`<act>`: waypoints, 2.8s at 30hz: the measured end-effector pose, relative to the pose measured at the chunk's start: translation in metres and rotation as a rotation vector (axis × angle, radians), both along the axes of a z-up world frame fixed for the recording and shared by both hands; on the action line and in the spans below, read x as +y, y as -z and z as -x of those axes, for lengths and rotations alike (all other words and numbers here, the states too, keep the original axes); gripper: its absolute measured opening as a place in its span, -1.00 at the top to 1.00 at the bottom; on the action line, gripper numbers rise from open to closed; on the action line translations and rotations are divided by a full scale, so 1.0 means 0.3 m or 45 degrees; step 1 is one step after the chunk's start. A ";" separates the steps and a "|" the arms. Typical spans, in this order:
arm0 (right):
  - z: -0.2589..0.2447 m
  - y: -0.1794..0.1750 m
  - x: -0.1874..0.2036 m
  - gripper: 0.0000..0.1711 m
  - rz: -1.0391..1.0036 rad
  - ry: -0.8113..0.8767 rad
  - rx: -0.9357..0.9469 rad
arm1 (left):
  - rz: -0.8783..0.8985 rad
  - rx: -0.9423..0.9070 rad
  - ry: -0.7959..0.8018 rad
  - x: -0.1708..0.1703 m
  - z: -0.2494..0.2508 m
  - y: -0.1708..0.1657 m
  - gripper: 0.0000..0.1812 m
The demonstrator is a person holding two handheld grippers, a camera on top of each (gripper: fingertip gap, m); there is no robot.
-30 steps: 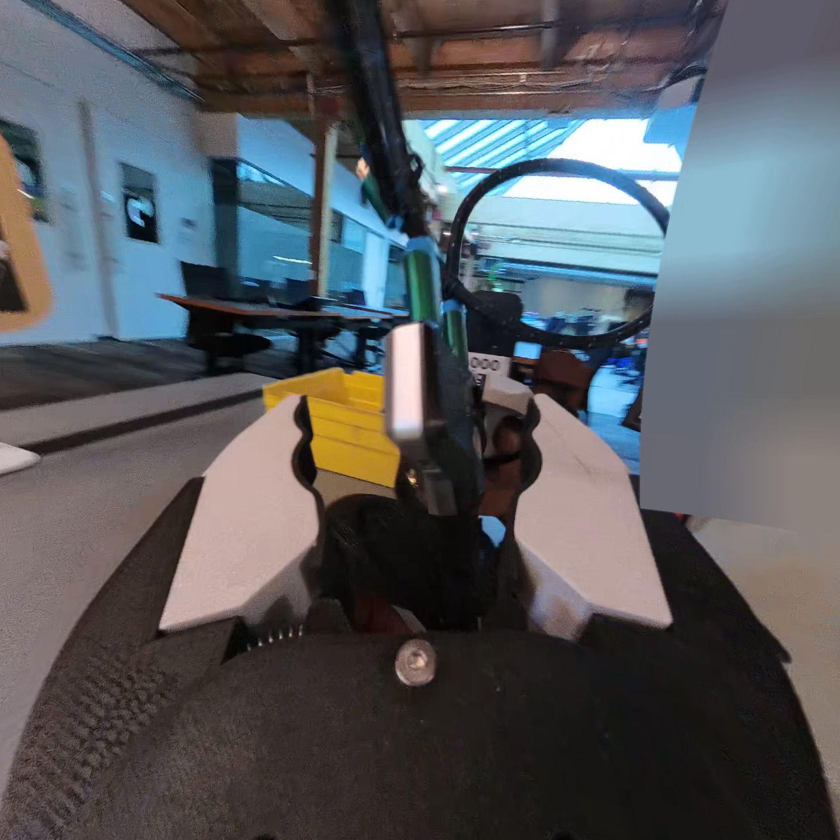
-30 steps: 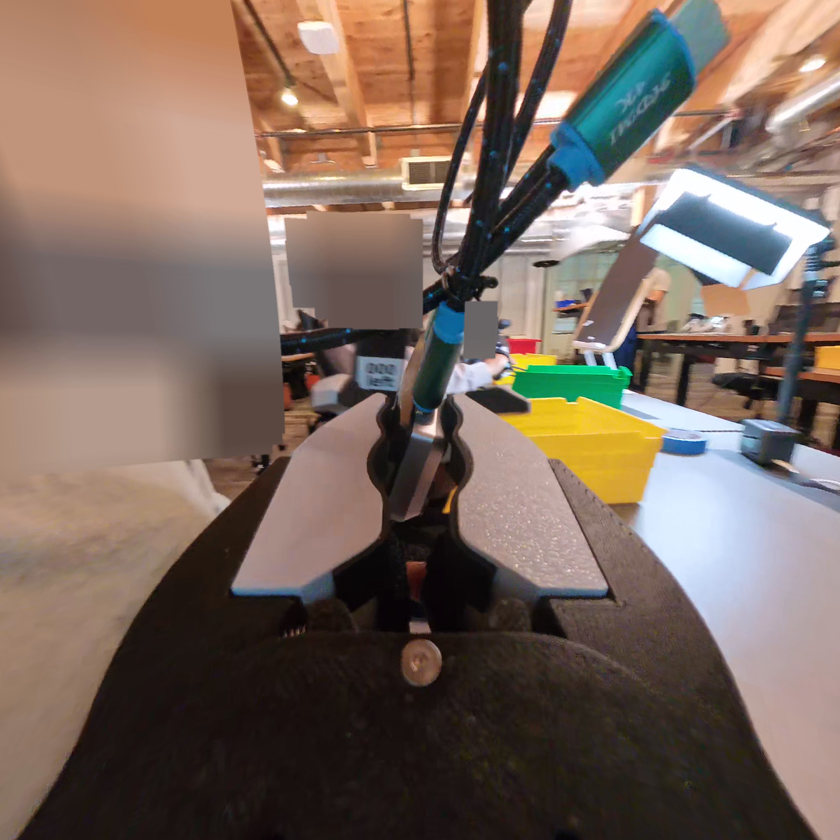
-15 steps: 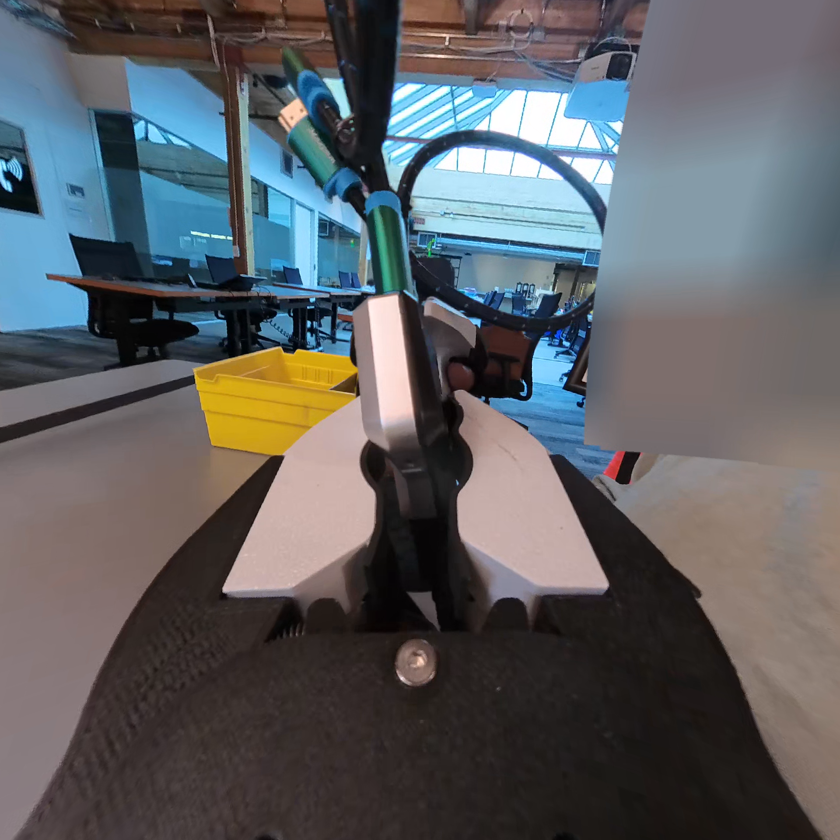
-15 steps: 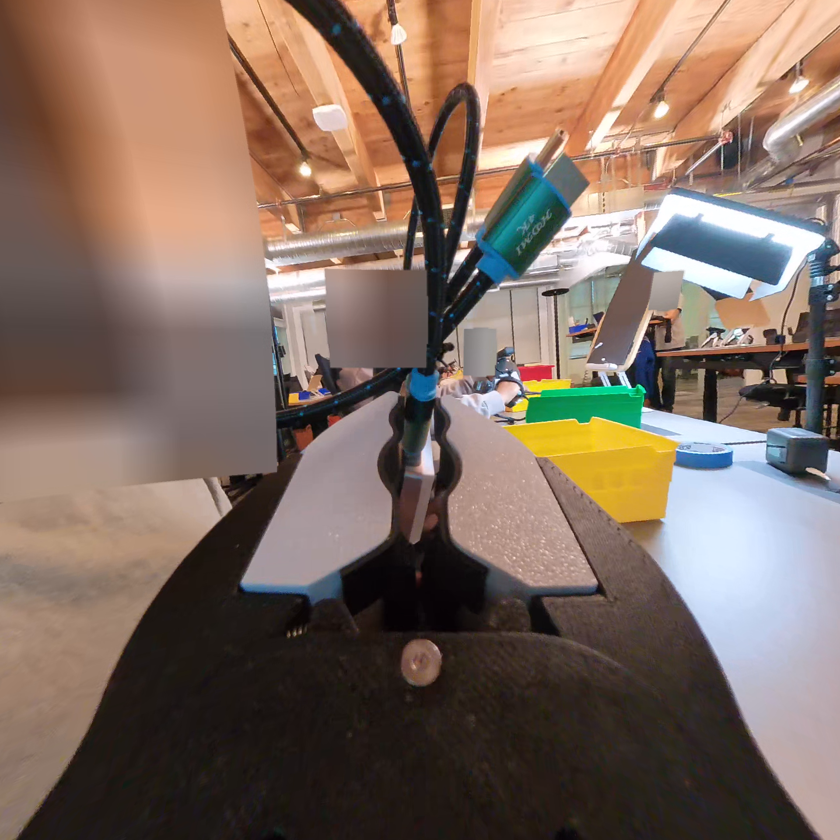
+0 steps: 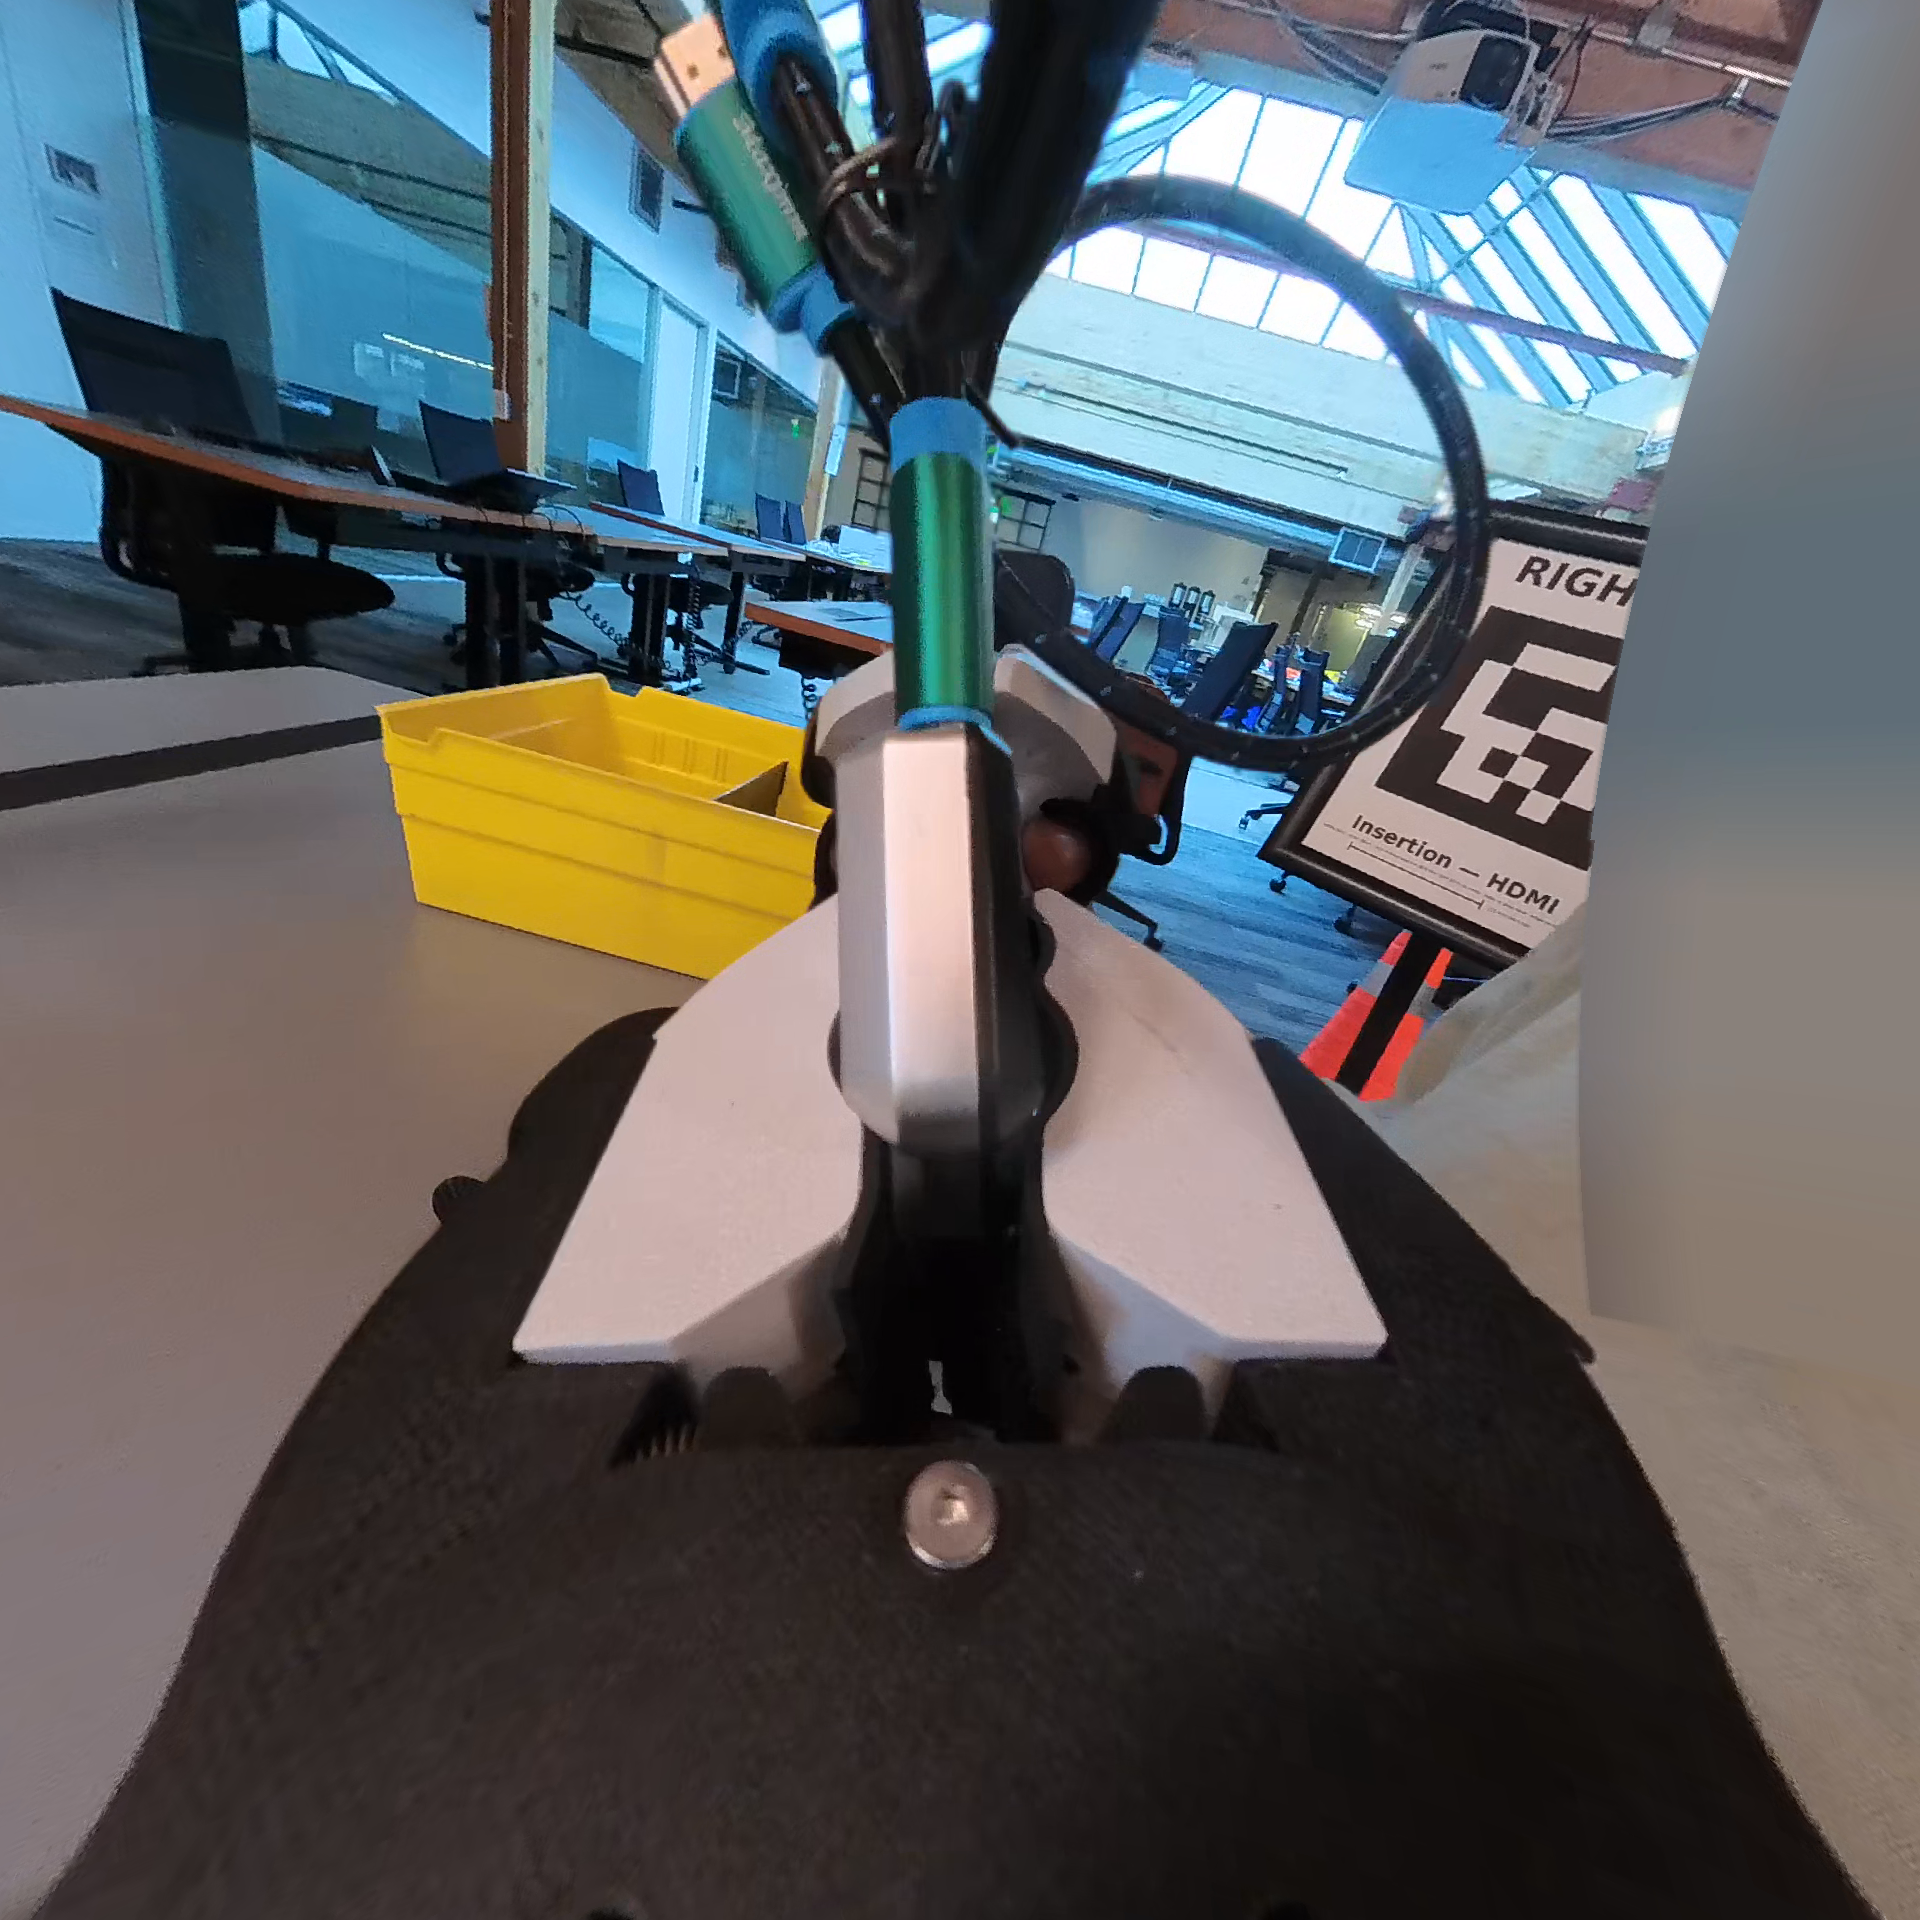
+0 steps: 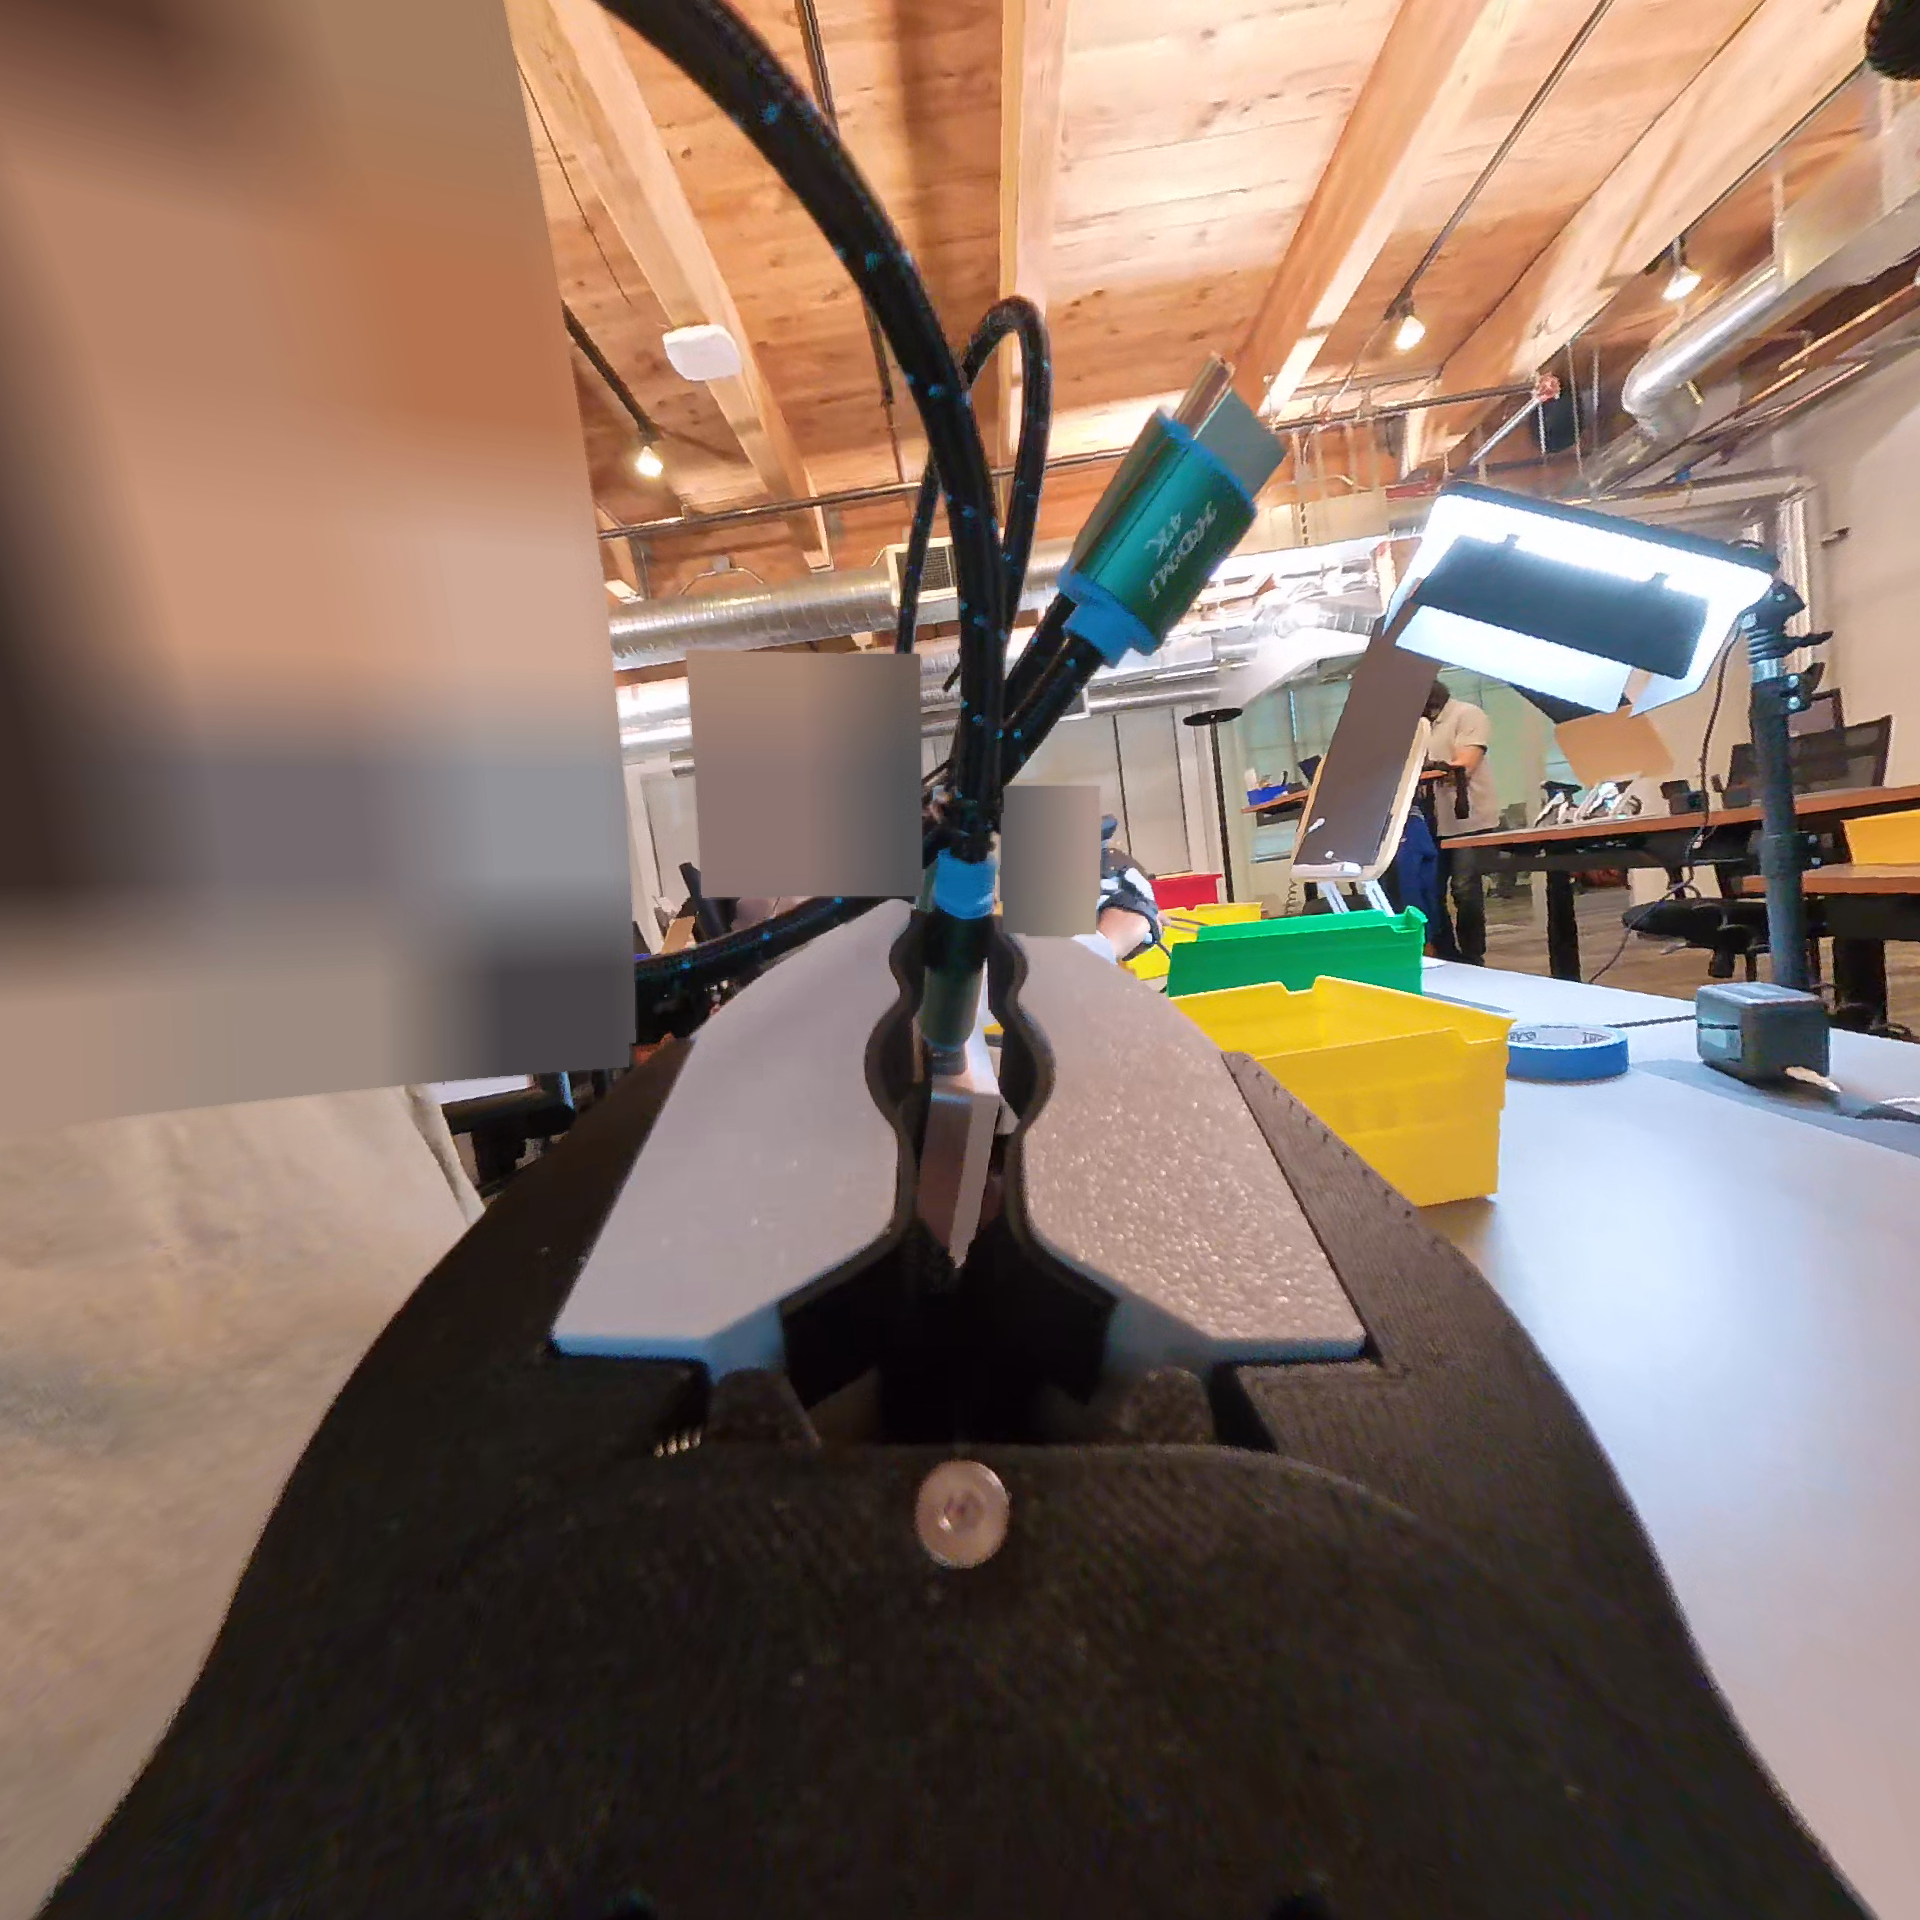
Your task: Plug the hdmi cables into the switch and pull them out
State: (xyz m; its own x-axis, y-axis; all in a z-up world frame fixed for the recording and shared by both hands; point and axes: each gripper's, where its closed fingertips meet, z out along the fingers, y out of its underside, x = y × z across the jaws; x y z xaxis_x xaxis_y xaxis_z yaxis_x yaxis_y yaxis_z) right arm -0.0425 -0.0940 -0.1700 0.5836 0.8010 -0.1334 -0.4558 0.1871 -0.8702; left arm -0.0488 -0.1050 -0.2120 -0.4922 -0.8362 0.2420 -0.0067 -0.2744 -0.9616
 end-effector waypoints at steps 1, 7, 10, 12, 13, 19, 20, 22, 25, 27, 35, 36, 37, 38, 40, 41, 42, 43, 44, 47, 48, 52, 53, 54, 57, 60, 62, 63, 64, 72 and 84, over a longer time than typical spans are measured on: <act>0.001 -0.002 -0.001 0.88 -0.009 0.007 0.004 | 0.002 0.004 0.004 -0.001 0.001 0.001 0.75; 0.005 -0.011 -0.002 0.90 -0.059 0.042 0.074 | -0.003 0.003 0.017 -0.001 0.006 0.003 0.74; -0.003 -0.005 0.018 0.88 -0.055 0.164 0.046 | -0.020 0.001 -0.056 0.020 0.000 0.008 0.74; -0.007 -0.009 0.034 0.83 -0.086 0.371 -0.113 | -0.070 -0.062 -0.153 0.040 -0.003 -0.006 0.75; -0.007 -0.017 0.039 0.82 -0.092 0.436 -0.156 | -0.070 -0.097 -0.187 0.045 -0.004 -0.015 0.75; -0.022 0.004 0.059 0.65 -0.069 0.693 -0.109 | -0.114 -0.208 -0.495 0.094 -0.033 -0.033 0.75; -0.023 0.004 0.059 0.66 -0.087 0.743 -0.112 | -0.150 -0.207 -0.525 0.090 -0.039 -0.029 0.75; -0.036 -0.004 0.065 0.68 -0.096 0.841 -0.129 | -0.224 -0.195 -0.530 0.064 -0.052 -0.018 0.75; -0.059 -0.007 0.062 0.69 -0.062 0.886 -0.176 | -0.333 -0.166 -0.601 0.052 -0.069 -0.005 0.74; -0.070 -0.009 0.049 0.72 -0.033 0.843 -0.175 | -0.365 -0.122 -0.596 0.043 -0.081 0.004 0.75; -0.074 -0.022 0.038 0.73 -0.070 0.907 -0.307 | -0.319 0.040 -0.505 0.035 -0.093 0.045 0.74; -0.071 -0.022 0.036 0.74 -0.128 1.030 -0.489 | -0.311 0.054 -0.480 0.033 -0.091 0.050 0.73; -0.069 -0.024 0.034 0.72 -0.170 1.114 -0.615 | -0.306 0.058 -0.456 0.032 -0.089 0.052 0.73; -0.067 -0.023 0.034 0.73 -0.166 1.104 -0.612 | -0.300 0.059 -0.444 0.031 -0.088 0.054 0.73; -0.079 -0.014 0.044 0.72 -0.054 0.901 -0.355 | -0.334 0.093 -0.482 0.038 -0.096 0.068 0.73; -0.089 -0.011 0.049 0.74 0.013 0.770 -0.174 | -0.358 0.109 -0.507 0.042 -0.101 0.076 0.73; -0.098 -0.010 0.053 0.78 0.065 0.661 -0.036 | -0.370 0.126 -0.524 0.047 -0.104 0.082 0.73; -0.102 -0.004 0.060 0.83 0.088 0.633 0.002 | -0.375 0.143 -0.533 0.053 -0.105 0.088 0.73; -0.103 0.001 0.065 0.84 0.078 0.678 -0.061 | -0.364 0.155 -0.524 0.057 -0.104 0.093 0.73; -0.090 -0.013 0.063 0.74 0.008 0.815 -0.306 | -0.329 0.155 -0.488 0.053 -0.097 0.086 0.73; -0.088 -0.020 0.061 0.75 -0.006 0.825 -0.334 | -0.335 0.156 -0.491 0.052 -0.095 0.084 0.73; -0.265 -0.187 -0.060 0.91 -0.260 0.979 0.016 | -0.533 0.494 -0.483 0.100 -0.098 0.278 0.74; -0.339 -0.263 -0.139 0.91 -0.331 0.989 0.066 | -0.534 0.526 -0.495 0.122 -0.114 0.327 0.74; -0.374 -0.313 -0.188 0.92 -0.357 1.038 -0.008 | -0.422 0.458 -0.467 0.119 -0.127 0.311 0.75; -0.325 -0.251 -0.124 0.91 -0.048 0.984 -0.387 | -0.142 0.233 -0.414 0.113 -0.134 0.197 0.75; -0.250 -0.108 -0.029 0.92 0.113 0.837 -0.526 | -0.105 0.158 -0.417 0.131 -0.111 0.159 0.75; -0.237 -0.065 0.005 0.91 0.165 0.711 -0.369 | -0.083 0.134 -0.462 0.157 -0.094 0.140 0.75; -0.237 -0.061 0.007 0.91 0.166 0.651 -0.267 | -0.052 0.101 -0.468 0.166 -0.084 0.122 0.75; -0.238 -0.049 0.009 0.92 0.185 0.603 -0.206 | -0.025 0.062 -0.465 0.172 -0.074 0.102 0.75; -0.519 -0.014 -0.139 0.91 0.310 1.003 -0.279 | 0.021 0.007 -0.541 0.245 -0.037 0.089 0.75; -0.863 0.407 -0.476 0.90 1.290 1.294 -0.547 | -0.044 0.026 -0.577 0.255 -0.037 0.095 0.73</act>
